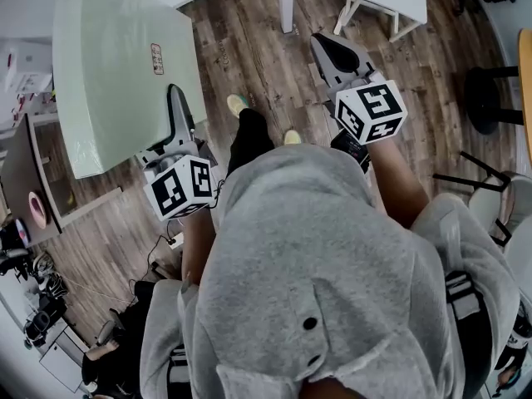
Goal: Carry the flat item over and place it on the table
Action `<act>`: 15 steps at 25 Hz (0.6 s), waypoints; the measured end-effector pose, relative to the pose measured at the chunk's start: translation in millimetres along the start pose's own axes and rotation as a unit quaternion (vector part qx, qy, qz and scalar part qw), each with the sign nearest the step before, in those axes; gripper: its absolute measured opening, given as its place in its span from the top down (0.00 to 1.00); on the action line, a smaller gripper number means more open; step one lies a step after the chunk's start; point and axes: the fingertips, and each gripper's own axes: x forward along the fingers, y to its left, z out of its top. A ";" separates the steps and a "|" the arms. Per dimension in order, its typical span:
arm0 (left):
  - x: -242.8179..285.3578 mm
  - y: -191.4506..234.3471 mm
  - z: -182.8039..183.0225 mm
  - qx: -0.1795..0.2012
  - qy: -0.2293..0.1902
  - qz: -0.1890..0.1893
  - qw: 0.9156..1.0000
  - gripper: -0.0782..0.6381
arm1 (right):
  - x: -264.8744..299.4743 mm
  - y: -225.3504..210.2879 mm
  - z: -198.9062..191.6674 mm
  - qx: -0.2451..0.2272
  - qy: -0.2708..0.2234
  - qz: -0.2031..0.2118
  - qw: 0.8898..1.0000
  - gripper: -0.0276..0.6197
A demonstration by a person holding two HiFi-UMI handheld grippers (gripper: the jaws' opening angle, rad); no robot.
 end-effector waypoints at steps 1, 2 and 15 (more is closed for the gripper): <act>2.9 0.5 1.1 0.002 -0.002 0.000 1.000 0.50 | 1.5 -1.6 1.3 0.001 -0.002 -0.002 1.000 0.92; 6.3 0.2 1.9 0.003 -0.003 -0.001 1.000 0.50 | 2.8 -3.4 2.2 0.002 -0.003 -0.004 1.000 0.92; 55.5 7.8 -0.8 -0.001 -0.008 -0.014 1.000 0.50 | 41.9 -18.6 5.5 -0.005 0.002 -0.010 1.000 0.92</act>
